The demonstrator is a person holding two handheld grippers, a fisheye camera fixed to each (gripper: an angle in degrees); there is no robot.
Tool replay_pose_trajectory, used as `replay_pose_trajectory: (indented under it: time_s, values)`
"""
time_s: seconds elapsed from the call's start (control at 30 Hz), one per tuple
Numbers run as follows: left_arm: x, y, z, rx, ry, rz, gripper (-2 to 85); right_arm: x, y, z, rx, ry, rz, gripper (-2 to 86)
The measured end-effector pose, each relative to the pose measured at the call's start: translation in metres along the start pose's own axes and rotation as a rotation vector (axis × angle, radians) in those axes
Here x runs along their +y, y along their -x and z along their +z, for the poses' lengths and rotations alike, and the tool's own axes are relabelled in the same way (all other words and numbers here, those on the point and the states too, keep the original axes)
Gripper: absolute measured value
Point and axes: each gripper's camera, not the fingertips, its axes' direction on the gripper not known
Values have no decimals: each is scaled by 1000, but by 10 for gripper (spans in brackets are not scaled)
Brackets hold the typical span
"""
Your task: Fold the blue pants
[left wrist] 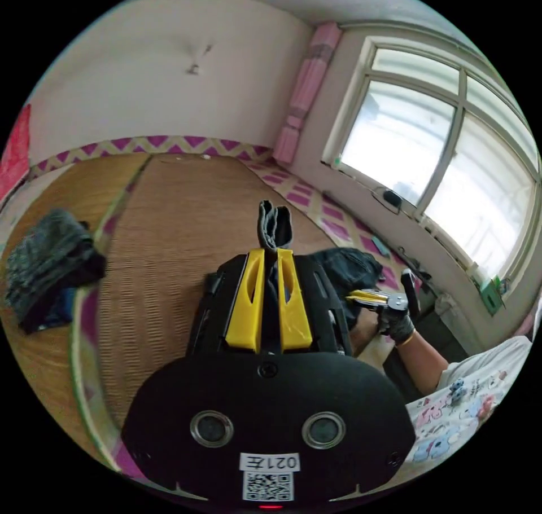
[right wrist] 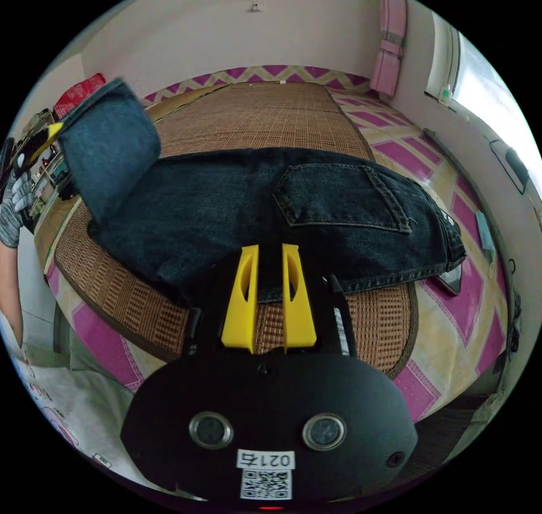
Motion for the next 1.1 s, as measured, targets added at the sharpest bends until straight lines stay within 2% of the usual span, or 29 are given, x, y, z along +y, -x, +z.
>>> replay_pose_trajectory:
  time_s: [0.13, 0.2, 0.23, 0.37, 0.43, 0.53, 0.67, 0.77, 0.9, 0.97, 1.1]
  values:
    - [14, 110, -90, -207, -65, -148, 22, -2, 0, 0, 1, 1, 0, 71]
    - [31, 159, -111, -263, -38, -229, 16, -3, 2, 1, 18, 1, -8, 71]
    - [46, 192, -111, -254, 36, -296, 11, -3, 3, 1, 22, 2, -11, 71]
    - [96, 260, -102, -267, 143, -431, -6, -6, 4, 1, 28, 3, -24, 71]
    - [120, 288, -110, -310, 114, -530, -8, -8, 1, 1, 23, 3, -20, 71]
    - [135, 306, -129, -256, 35, -610, -9, -10, -2, 1, 18, 3, -17, 71]
    - [120, 289, -146, -210, -39, -482, -8, -14, -7, 0, 9, -4, -11, 64]
    - [88, 259, -132, -139, 15, -305, -1, -23, -16, -24, -91, -94, -58, 42]
    - [41, 223, -87, -92, 137, -54, 37, -73, -42, -57, 2, -183, -208, 59]
    - [23, 216, -61, -79, 203, 30, 44, -102, -63, -51, 17, -166, -279, 69]
    - [-13, 216, -3, -39, 323, 148, 50, -164, -104, -6, 27, -12, -475, 89]
